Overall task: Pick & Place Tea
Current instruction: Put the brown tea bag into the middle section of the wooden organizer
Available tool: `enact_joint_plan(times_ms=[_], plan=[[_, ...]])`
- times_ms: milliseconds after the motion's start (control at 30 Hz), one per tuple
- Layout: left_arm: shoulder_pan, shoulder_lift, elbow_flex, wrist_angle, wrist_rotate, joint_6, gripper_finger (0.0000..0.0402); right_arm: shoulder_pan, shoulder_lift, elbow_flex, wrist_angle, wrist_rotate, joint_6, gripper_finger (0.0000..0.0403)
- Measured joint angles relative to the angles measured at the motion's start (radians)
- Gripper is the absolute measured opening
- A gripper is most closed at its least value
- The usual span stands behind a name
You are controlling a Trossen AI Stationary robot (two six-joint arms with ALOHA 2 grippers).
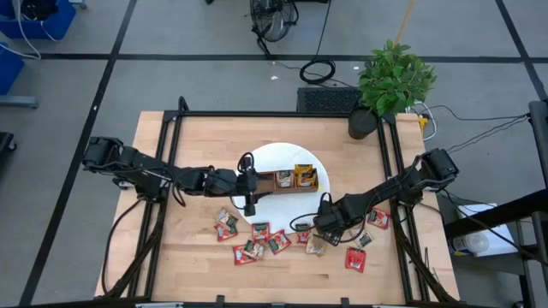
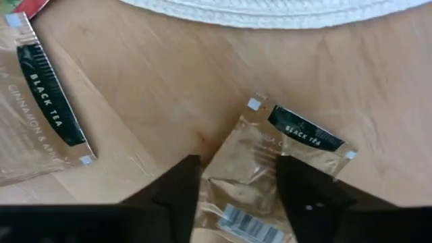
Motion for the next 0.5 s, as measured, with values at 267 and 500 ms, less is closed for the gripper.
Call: enact_joint_plan(times_ms=[267,500], plan=[[0.000,0.000,0.000,-0.002,0.000,-0.005,0.0207,0.000,0.000,-0.001,0.030,0.004,-0.098,0.0008],[0.000,0.000,0.000,-0.007,0.000,-0.009,0.0207,0.000,-0.060,0.032,0.038,0.005,-0.154,0.0018]])
